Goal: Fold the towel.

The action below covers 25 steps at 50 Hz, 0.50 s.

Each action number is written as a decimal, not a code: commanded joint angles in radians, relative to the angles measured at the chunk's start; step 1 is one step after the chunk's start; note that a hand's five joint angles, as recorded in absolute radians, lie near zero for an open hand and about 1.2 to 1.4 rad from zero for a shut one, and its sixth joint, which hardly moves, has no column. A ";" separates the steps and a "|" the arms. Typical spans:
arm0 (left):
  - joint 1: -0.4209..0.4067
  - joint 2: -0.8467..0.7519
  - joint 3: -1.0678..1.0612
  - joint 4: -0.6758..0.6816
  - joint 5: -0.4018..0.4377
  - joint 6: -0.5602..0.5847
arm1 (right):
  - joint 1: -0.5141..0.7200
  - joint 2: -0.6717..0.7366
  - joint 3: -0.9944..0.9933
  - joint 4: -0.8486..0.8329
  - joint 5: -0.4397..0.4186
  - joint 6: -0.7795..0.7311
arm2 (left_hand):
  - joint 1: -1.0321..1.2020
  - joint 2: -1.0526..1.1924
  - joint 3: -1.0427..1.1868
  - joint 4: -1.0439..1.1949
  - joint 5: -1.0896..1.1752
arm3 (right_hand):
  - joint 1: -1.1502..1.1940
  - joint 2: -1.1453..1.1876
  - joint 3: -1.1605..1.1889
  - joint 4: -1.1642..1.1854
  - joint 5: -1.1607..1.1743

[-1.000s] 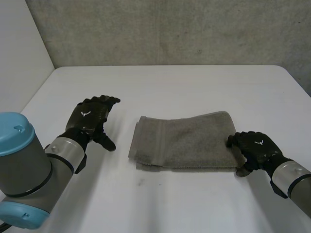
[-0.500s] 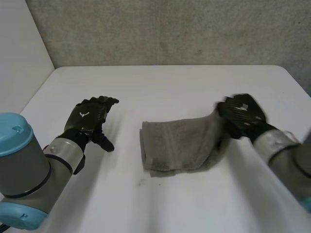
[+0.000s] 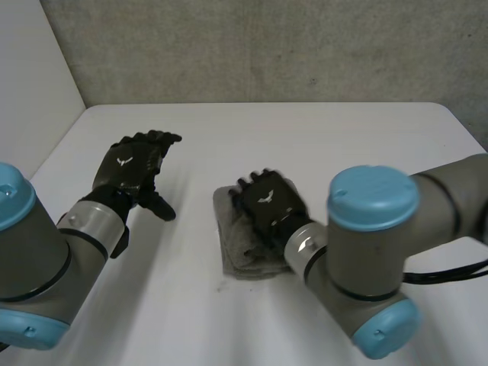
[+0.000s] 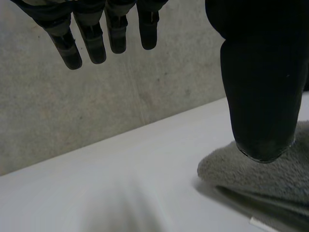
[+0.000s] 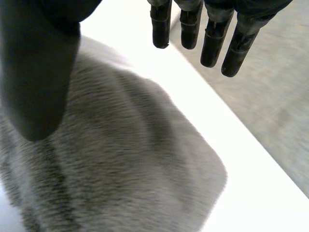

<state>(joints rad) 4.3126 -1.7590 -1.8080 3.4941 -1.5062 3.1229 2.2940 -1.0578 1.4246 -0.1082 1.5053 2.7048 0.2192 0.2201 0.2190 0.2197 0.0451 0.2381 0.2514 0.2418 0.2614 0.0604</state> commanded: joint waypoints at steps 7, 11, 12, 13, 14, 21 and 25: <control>-0.128 -0.115 0.292 -0.233 -0.025 -0.185 | -0.203 -0.186 0.088 0.013 -0.088 0.369 | 0.100 0.099 0.100 0.099 0.099 | -0.064 -0.077 -0.067 -0.087 -0.060; -0.198 -0.214 0.404 -0.310 -0.083 -0.231 | -0.238 -0.146 0.057 0.070 -0.128 0.388 | 0.123 0.123 0.124 0.123 0.123 | -0.064 -0.077 -0.067 -0.087 -0.060; -0.230 -0.267 0.459 -0.346 -0.119 -0.242 | -0.243 -0.093 0.030 0.103 -0.146 0.389 | 0.126 0.125 0.127 0.126 0.126 | -0.064 -0.077 -0.067 -0.087 -0.060; -0.257 -0.331 0.525 -0.390 -0.161 -0.245 | -0.245 -0.047 0.002 0.135 -0.157 0.388 | 0.129 0.128 0.130 0.129 0.129 | -0.064 -0.077 -0.067 -0.087 -0.060; -0.257 -0.332 0.526 -0.391 -0.161 -0.245 | -0.245 -0.047 0.002 0.136 -0.157 0.388 | 0.129 0.128 0.130 0.129 0.129 | -0.064 -0.077 -0.067 -0.087 -0.060; -0.301 -0.560 0.693 -0.501 -0.282 -0.248 | -0.245 0.107 -0.072 0.208 -0.159 0.342 | 0.126 0.126 0.127 0.126 0.126 | -0.064 -0.077 -0.067 -0.087 -0.060; -0.314 -0.603 0.693 -0.500 -0.284 -0.245 | -0.240 0.137 -0.079 0.186 -0.157 0.291 | 0.126 0.126 0.127 0.126 0.126 | -0.064 -0.077 -0.067 -0.087 -0.060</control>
<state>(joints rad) 4.0129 -2.2810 -1.1355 3.0037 -1.7689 2.8699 2.0456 -0.9771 1.3623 0.0966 1.3423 3.0609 0.3015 0.3022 0.3023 0.3015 0.1289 0.2359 0.2514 0.2418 0.2614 0.0604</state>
